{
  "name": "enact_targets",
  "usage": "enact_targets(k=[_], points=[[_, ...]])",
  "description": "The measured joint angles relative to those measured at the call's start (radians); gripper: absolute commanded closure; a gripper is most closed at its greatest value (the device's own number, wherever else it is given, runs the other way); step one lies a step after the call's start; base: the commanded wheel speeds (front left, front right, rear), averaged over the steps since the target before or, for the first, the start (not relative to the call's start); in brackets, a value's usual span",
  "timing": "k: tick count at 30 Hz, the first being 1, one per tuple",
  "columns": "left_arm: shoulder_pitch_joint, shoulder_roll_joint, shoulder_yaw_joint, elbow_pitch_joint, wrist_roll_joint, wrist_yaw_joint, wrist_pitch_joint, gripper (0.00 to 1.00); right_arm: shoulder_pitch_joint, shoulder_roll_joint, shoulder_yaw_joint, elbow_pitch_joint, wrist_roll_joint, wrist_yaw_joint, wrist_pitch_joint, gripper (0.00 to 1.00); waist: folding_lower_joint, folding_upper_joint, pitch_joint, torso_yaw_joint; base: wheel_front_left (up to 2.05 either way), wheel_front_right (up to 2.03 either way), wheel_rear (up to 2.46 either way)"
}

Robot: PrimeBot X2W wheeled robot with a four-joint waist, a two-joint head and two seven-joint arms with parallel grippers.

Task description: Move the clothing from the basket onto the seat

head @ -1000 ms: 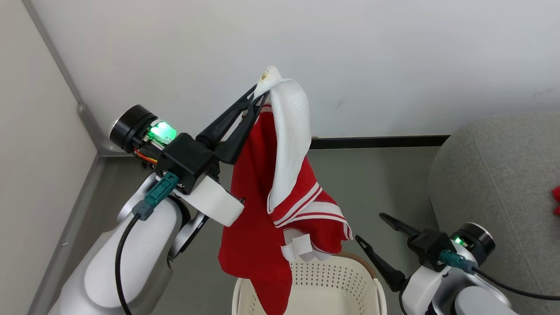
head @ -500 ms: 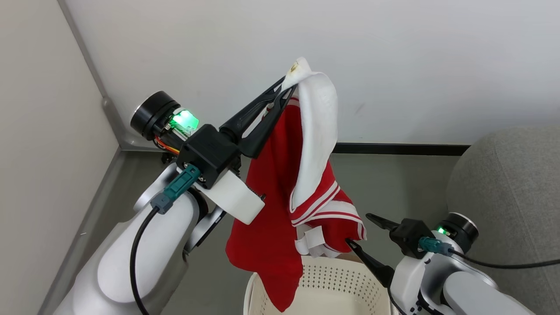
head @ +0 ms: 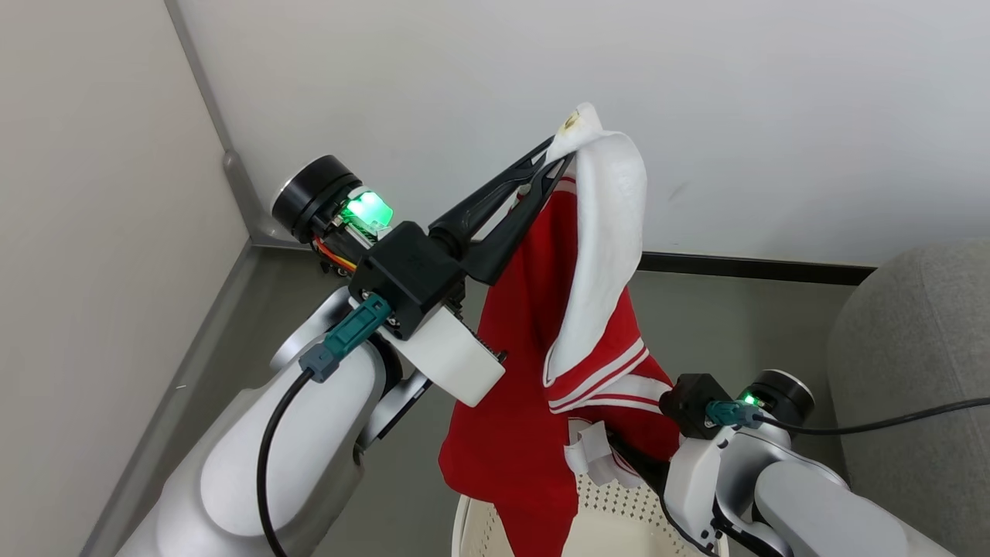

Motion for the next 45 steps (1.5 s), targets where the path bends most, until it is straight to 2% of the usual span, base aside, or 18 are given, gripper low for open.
enact_targets(k=[1, 4, 6, 17, 24, 34, 39, 40, 41, 42, 43, 45], points=[[0.000, -0.001, 0.000, 0.000, -0.003, 0.000, 0.000, 1.00, -0.008, 0.004, 0.006, 0.007, 0.006, 0.000, -0.002, 0.55, 0.0000, 0.0000, 0.001, 0.004, 0.00, 0.00, 0.00], [0.000, -0.002, 0.000, 0.000, -0.006, 0.000, 0.000, 1.00, -0.023, 0.004, 0.020, 0.023, 0.015, 0.000, -0.020, 0.76, 0.0000, 0.0000, 0.005, 0.015, 0.00, 0.00, 0.00], [0.000, -0.002, 0.004, 0.002, -0.009, 0.000, 0.000, 1.00, -0.029, 0.000, 0.026, 0.029, 0.018, 0.000, -0.036, 1.00, 0.0000, 0.0000, 0.007, 0.021, 0.00, 0.00, 0.00], [0.047, 0.039, 0.078, 0.097, -0.061, 0.019, 0.008, 1.00, -0.030, -0.049, -0.011, 0.072, 0.050, 0.000, -0.105, 1.00, 0.0000, 0.0000, 0.016, 0.002, 0.00, 0.00, 0.00], [0.120, 0.073, 0.124, 0.171, -0.100, 0.037, 0.007, 1.00, -0.030, -0.074, -0.112, 0.071, 0.084, 0.000, -0.134, 1.00, 0.0000, 0.0000, 0.017, -0.029, 0.00, 0.00, 0.00], [0.225, 0.051, 0.145, 0.198, -0.173, 0.044, -0.021, 1.00, -0.029, -0.092, -0.277, 0.046, 0.130, 0.003, -0.143, 1.00, 0.0000, 0.0000, 0.014, -0.072, 0.00, 0.00, 0.00], [0.272, 0.045, 0.135, 0.202, -0.182, 0.043, -0.030, 1.00, -0.026, -0.091, -0.327, 0.032, 0.141, 0.006, -0.143, 1.00, 0.0000, 0.0000, 0.014, -0.086, 0.00, 0.00, 0.00], [0.279, 0.044, 0.131, 0.203, -0.184, 0.043, -0.032, 0.90, -0.025, -0.091, -0.335, 0.027, 0.146, 0.006, -0.143, 1.00, 0.0000, 0.0000, 0.014, -0.088, 0.00, 0.00, 0.00], [0.286, 0.043, 0.128, 0.203, -0.186, 0.039, -0.033, 0.72, -0.025, -0.089, -0.345, 0.023, 0.149, 0.006, -0.143, 1.00, 0.0000, 0.0000, 0.013, -0.089, 0.00, 0.00, 0.00], [0.293, 0.041, 0.122, 0.205, -0.188, 0.035, -0.037, 0.53, -0.025, -0.089, -0.354, 0.019, 0.152, 0.006, -0.143, 1.00, 0.0000, 0.0000, 0.013, -0.090, 0.00, 0.00, 0.00], [0.297, 0.040, 0.115, 0.206, -0.190, 0.034, -0.038, 0.26, -0.025, -0.090, -0.362, 0.013, 0.153, 0.006, -0.143, 1.00, 0.0000, 0.0000, 0.013, -0.090, 0.00, 0.00, 0.00], [0.305, 0.038, 0.109, 0.209, -0.190, 0.034, -0.038, 0.10, -0.024, -0.088, -0.383, 0.001, 0.154, 0.006, -0.143, 1.00, 0.0000, 0.0000, 0.013, -0.089, 0.00, 0.00, 0.00]])
